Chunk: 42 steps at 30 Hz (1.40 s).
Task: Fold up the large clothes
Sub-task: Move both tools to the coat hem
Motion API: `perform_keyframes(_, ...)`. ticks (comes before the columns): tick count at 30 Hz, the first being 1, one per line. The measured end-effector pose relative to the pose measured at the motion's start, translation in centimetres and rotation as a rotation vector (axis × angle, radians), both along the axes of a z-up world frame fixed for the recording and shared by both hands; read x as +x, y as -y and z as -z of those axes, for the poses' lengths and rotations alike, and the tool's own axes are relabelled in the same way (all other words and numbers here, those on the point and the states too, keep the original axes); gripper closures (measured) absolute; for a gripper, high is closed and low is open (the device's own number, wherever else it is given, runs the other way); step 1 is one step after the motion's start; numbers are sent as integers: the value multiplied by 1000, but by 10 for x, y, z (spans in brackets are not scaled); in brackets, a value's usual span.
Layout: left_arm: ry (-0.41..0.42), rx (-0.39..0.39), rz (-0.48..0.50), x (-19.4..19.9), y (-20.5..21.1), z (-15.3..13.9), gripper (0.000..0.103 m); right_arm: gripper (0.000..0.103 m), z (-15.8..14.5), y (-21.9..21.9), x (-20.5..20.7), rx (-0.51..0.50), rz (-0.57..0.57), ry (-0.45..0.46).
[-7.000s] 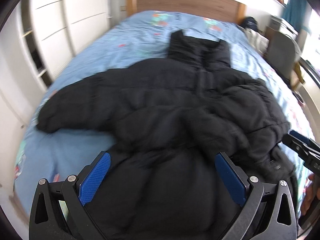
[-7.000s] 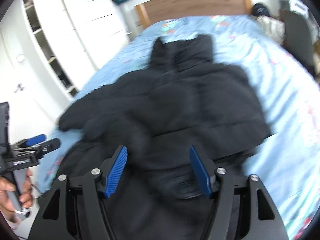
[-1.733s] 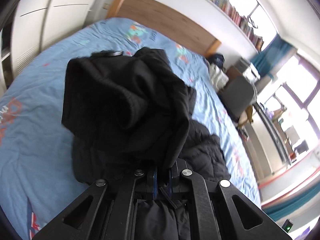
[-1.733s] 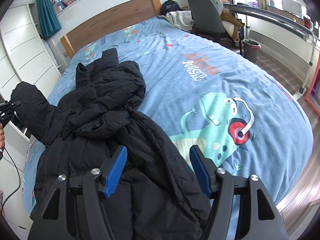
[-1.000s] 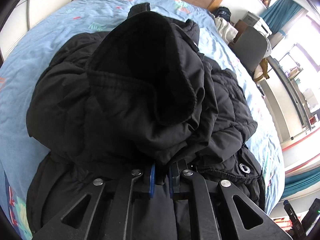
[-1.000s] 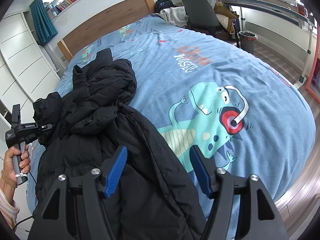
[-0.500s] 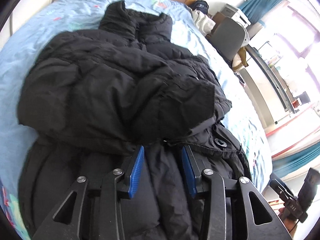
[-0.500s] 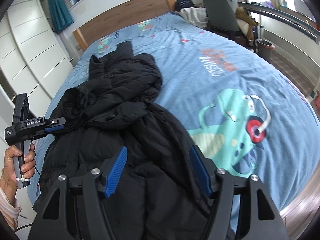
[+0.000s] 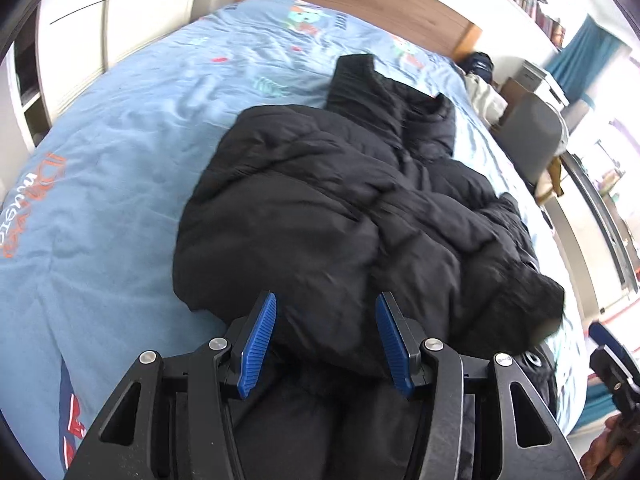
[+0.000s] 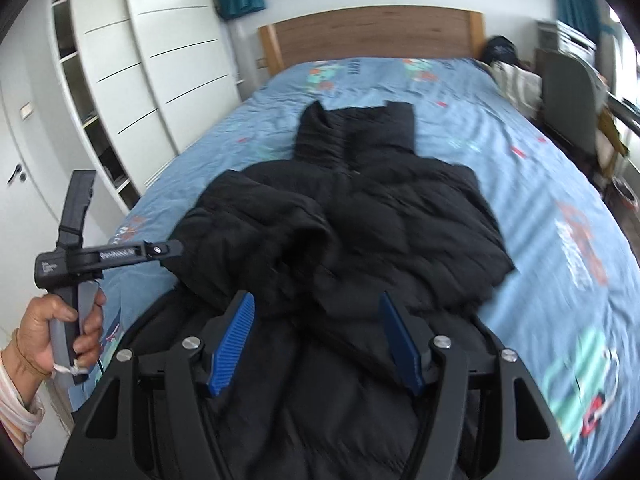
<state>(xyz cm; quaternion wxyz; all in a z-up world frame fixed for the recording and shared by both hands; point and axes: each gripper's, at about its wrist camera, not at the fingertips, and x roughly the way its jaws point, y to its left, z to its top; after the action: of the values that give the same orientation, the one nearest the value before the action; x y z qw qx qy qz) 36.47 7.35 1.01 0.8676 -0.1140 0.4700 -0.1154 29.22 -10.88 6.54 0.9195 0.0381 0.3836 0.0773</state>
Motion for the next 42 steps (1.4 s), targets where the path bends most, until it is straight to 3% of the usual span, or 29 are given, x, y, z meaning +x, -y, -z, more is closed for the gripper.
perform_keyframes(4, 8, 3, -8, 12, -1, 7, 52, 39, 5, -34, 42, -7, -62, -1)
perform_keyframes(9, 5, 21, 4, 21, 3, 23, 50, 39, 37, -58, 83, -55, -94, -52)
perform_keyframes(15, 36, 72, 62, 11, 12, 41, 46, 39, 87, -31, 98, -103, -25, -170)
perform_keyframes(18, 16, 89, 74, 7, 11, 37, 46, 39, 93, -13, 89, -87, -2, -190)
perform_keyframes(26, 30, 119, 60, -23, 2, -5, 45, 39, 52, 22, 40, -94, 76, -156)
perform_keyframes(29, 42, 159, 34, -42, -1, -25, 33, 39, 30, 31, 15, -100, 91, -124)
perform_keyframes(35, 79, 214, -7, -73, -12, -57, 30, 39, -5, 40, -28, -131, 97, -70)
perform_keyframes(38, 98, 256, -22, -74, -21, -76, 30, 39, -26, 55, -40, -136, 111, -45)
perform_keyframes(42, 131, 248, -64, -52, -44, -113, 30, 39, -61, 82, -27, -153, 146, 1)
